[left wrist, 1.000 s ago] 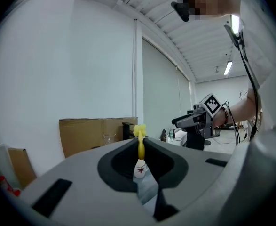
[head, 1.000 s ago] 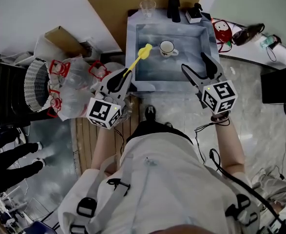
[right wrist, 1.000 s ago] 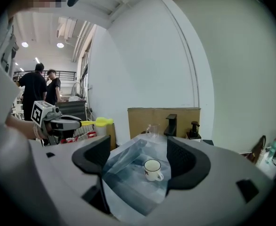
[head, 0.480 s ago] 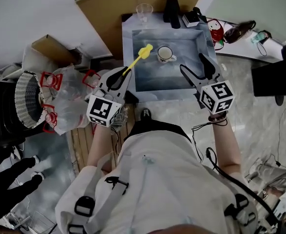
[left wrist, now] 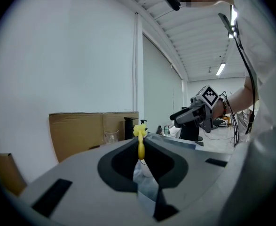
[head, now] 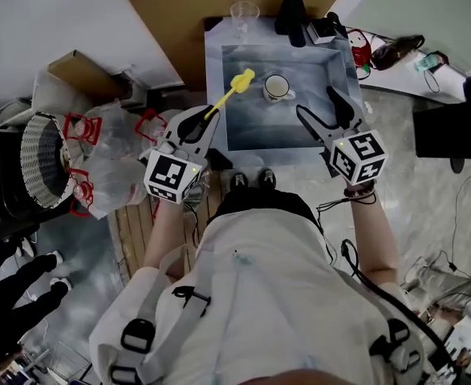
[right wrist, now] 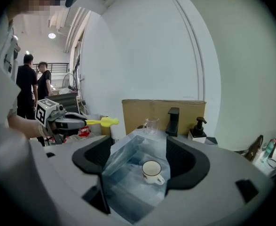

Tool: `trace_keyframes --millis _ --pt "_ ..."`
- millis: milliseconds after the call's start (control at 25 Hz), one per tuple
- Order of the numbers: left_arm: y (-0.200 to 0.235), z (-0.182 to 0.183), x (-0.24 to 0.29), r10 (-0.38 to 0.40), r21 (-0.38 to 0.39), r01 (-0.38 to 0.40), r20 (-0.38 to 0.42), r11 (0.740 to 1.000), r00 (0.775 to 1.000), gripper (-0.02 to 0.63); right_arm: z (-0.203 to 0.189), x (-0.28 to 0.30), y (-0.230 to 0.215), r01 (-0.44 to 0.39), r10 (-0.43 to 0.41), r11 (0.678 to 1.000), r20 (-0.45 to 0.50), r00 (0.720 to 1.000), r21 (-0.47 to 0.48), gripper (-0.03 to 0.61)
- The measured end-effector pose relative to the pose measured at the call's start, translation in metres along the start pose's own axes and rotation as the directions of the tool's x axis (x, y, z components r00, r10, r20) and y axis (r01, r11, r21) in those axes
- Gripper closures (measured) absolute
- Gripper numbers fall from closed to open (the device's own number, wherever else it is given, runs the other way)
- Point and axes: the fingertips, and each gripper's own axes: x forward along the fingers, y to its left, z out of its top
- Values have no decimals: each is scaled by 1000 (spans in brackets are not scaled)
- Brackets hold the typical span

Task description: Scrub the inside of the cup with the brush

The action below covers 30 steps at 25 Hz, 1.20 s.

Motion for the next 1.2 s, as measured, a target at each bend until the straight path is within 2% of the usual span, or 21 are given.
trace_keyframes --millis 280,400,640,1000,1200 --pt "2 2 12 -1 -56 1 3 998 1000 574 -15 21 5 -100 100 995 -33 994 15 222" --pt "-2 3 24 -4 -77 3 -5 997 1000 574 -33 22 -11 -117 119 993 -70 990 31 222" --pt "-13 -1 55 15 -61 -18 -41 998 999 574 -52 33 -52 -161 161 987 -116 980 3 222" --pt "-22 -21 86 75 -61 -83 -130 995 989 574 -78 59 -84 -291 267 953 -225 937 -82 222" --pt "-27 -35 98 70 -24 -76 -201 997 977 574 -105 78 -88 -340 296 934 -292 910 -112 222"
